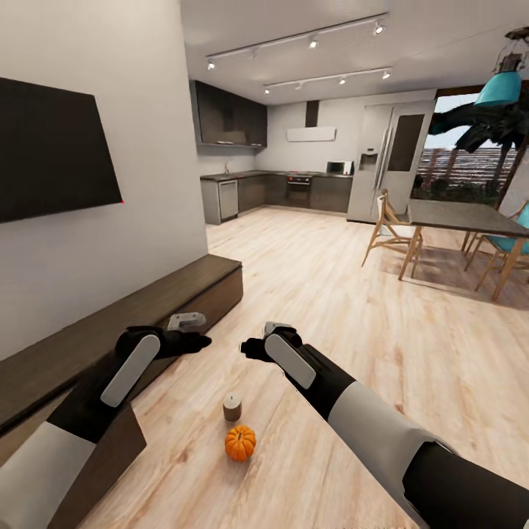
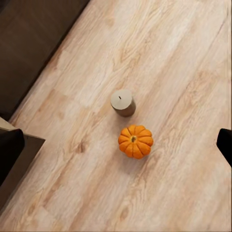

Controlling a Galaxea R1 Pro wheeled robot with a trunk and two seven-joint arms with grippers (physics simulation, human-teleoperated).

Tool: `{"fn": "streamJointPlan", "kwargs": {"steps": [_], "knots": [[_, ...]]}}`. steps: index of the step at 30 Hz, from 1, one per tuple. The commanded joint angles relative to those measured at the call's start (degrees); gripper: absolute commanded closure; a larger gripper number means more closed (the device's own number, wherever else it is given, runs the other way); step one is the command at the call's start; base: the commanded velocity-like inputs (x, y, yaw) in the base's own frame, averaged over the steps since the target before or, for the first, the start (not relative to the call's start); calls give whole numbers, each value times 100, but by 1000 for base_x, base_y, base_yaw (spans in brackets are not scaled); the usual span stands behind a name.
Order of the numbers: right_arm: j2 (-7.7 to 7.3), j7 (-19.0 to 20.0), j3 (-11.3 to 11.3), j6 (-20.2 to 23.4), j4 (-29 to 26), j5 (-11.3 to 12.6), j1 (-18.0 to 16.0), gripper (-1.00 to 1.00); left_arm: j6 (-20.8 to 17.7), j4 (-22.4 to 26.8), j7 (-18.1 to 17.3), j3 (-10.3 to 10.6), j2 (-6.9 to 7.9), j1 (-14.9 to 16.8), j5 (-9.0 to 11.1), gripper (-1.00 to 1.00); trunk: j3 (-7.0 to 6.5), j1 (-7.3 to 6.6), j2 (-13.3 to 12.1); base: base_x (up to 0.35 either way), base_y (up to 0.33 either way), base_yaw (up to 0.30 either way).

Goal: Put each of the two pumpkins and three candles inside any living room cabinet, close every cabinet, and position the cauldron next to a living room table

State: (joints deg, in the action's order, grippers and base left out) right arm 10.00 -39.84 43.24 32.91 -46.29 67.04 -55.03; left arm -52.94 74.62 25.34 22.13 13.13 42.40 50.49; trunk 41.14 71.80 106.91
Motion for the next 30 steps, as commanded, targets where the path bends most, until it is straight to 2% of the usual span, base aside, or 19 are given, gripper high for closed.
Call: {"fn": "streamJointPlan", "kwargs": {"steps": [1,4,11,13,14,16,17,19,23,30], "knots": [[0,-41,12,5,-3,37,-7,-100,-6,9,61,12,6,5,58,-100,1,0,3,0,-154,-262],[0,-47,-27,5,-3,34,-7,-100,-6,9,65,11,5,5,58,-100,-13,0,3,-2,-175,-267],[0,-88,-278,9,4,21,22,-100,-6,8,60,17,5,5,58,-100,-35,0,3,-65,-204,-277],[-107,-101,-357,9,5,20,72,-100,-6,8,59,18,7,5,58,-100,-40,0,3,-97,-206,-281],[-220,-105,-493,11,3,20,130,-100,-6,7,59,17,8,5,58,-100,-43,0,3,-100,-198,-282],[-332,-106,-647,17,1,18,177,-100,-6,8,59,15,7,5,58,-100,-48,0,3,-99,-193,-282],[-491,-104,-859,39,-1,14,220,-100,-3,7,59,13,6,5,58,-100,-50,0,3,-92,-186,-283],[-602,-104,-975,51,-2,12,242,-100,-4,3,58,15,5,5,58,-100,-55,0,3,-90,-183,-284],[-697,-103,-1066,56,-3,13,264,-100,0,3,58,15,5,5,58,-100,-65,0,3,-86,-180,-285],[-723,-104,-1094,47,-3,11,273,-100,-2,2,58,18,5,5,58,-100,-83,0,3,-67,-201,-285]]}}
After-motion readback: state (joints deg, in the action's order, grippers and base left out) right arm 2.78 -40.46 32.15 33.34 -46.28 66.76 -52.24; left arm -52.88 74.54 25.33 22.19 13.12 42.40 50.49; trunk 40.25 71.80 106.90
